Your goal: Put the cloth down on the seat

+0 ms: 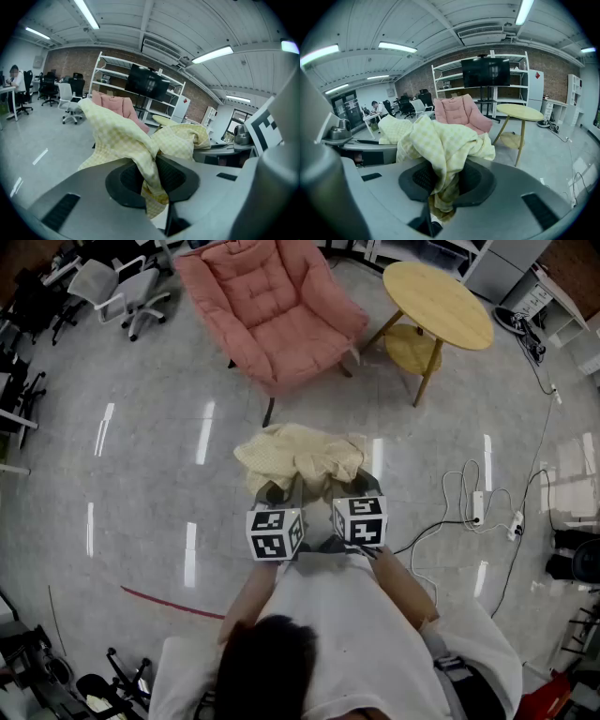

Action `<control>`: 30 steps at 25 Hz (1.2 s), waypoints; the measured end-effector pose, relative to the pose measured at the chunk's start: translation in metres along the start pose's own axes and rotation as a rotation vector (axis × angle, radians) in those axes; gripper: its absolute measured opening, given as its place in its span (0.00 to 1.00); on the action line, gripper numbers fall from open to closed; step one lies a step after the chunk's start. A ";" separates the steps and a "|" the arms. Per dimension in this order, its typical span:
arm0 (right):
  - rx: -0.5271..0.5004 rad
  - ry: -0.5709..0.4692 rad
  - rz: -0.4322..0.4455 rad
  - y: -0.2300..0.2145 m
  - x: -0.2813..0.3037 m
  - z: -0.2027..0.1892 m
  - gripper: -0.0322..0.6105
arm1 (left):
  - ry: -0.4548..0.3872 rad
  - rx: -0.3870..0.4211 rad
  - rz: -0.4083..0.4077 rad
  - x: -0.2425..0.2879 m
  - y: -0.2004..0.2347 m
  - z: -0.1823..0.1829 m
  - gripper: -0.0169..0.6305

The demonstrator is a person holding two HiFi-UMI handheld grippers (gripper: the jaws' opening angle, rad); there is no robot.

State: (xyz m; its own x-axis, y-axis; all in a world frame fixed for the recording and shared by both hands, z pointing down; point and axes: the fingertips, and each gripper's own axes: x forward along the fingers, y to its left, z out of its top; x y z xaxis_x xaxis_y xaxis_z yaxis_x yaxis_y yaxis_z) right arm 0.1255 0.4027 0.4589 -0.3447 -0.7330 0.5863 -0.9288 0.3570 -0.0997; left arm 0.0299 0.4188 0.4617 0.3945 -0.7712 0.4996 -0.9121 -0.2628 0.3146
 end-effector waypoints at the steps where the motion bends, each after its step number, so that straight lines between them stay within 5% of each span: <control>1: 0.001 0.004 0.000 0.000 -0.002 -0.001 0.21 | 0.005 -0.002 0.001 -0.001 -0.001 -0.001 0.15; 11: -0.019 0.008 -0.006 0.004 -0.003 -0.001 0.21 | 0.022 0.005 0.006 -0.002 0.001 -0.003 0.15; 17: 0.059 -0.003 0.055 0.013 -0.002 0.002 0.21 | 0.017 -0.002 -0.004 -0.006 0.008 0.001 0.15; 30: 0.045 -0.040 0.012 0.048 0.004 0.011 0.21 | 0.017 0.030 -0.075 -0.020 0.041 0.010 0.15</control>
State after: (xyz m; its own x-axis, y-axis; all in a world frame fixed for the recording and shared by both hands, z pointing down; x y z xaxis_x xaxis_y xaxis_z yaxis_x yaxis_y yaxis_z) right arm 0.0777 0.4108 0.4476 -0.3605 -0.7514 0.5527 -0.9293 0.3404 -0.1433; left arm -0.0168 0.4175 0.4561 0.4635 -0.7388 0.4891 -0.8827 -0.3368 0.3277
